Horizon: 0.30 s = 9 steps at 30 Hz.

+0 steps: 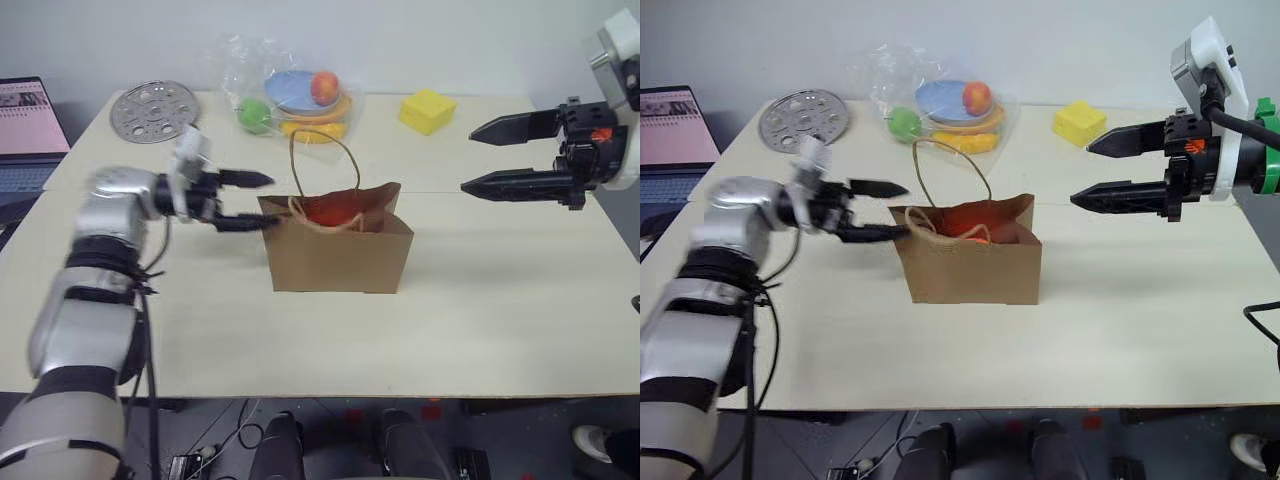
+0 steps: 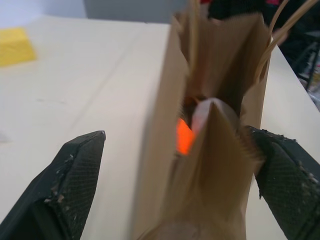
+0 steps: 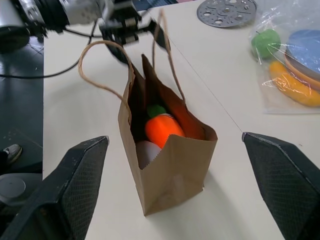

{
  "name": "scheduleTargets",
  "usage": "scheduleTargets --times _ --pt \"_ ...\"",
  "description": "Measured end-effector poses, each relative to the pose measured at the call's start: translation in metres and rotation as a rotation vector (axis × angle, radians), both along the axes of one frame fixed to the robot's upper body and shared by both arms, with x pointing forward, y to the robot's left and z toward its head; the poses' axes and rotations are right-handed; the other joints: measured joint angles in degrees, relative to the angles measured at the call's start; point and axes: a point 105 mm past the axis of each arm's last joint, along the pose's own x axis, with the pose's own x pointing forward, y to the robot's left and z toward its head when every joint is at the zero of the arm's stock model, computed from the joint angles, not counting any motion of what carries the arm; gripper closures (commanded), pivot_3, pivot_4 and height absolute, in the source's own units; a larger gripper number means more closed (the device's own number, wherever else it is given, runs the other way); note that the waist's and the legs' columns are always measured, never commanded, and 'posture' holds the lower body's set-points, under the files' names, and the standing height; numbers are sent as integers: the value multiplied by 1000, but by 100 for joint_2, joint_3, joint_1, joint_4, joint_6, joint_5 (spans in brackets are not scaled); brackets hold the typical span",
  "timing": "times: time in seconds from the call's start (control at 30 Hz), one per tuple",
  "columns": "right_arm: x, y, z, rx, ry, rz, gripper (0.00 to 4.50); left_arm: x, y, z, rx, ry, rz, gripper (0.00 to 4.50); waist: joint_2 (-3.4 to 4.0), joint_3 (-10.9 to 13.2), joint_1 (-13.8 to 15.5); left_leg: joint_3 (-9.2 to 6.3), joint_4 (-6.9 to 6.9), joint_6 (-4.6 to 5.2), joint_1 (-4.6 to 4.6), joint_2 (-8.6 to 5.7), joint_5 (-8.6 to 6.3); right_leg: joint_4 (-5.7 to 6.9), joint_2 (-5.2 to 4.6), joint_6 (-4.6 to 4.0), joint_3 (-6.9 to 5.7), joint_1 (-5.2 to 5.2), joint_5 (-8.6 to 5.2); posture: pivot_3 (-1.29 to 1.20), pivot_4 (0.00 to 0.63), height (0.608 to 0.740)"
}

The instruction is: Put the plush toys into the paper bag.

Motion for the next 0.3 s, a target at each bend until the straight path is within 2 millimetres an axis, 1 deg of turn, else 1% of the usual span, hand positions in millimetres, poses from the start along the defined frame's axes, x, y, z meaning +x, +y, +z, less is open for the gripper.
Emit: scheduleTargets --times 0.03,0.07,0.13,0.2,0.3 --pt "2 -3 -6 -1 7 -11 0 -3 11 9 -2 -4 61 28 0 0 -9 1 -1 0 0 0 0 0 -1 1 1 1 -1 0 150 740" --pt "3 -7 -11 -2 15 -22 0 -6 19 14 0 -1 103 28 0 0 -18 1 0 0 0 0 0 0 -2 2 1 1 -2 0 150 740" --pt "8 -16 -24 -2 41 -51 0 -18 29 19 22 29 162 28 0 0 -40 2 0 0 0 -1 0 1 -4 3 1 3 -2 0 150 740" --pt "14 -22 -32 -5 44 -77 0 -28 27 20 59 35 169 28 3 2 -17 1 3 -1 1 -2 0 3 -3 2 0 4 -2 0 150 740" --pt "18 -24 -35 6 32 -89 0 -34 17 19 107 -5 170 28 3 2 21 1 8 -2 3 -1 1 9 -2 1 0 5 -1 0 150 740"
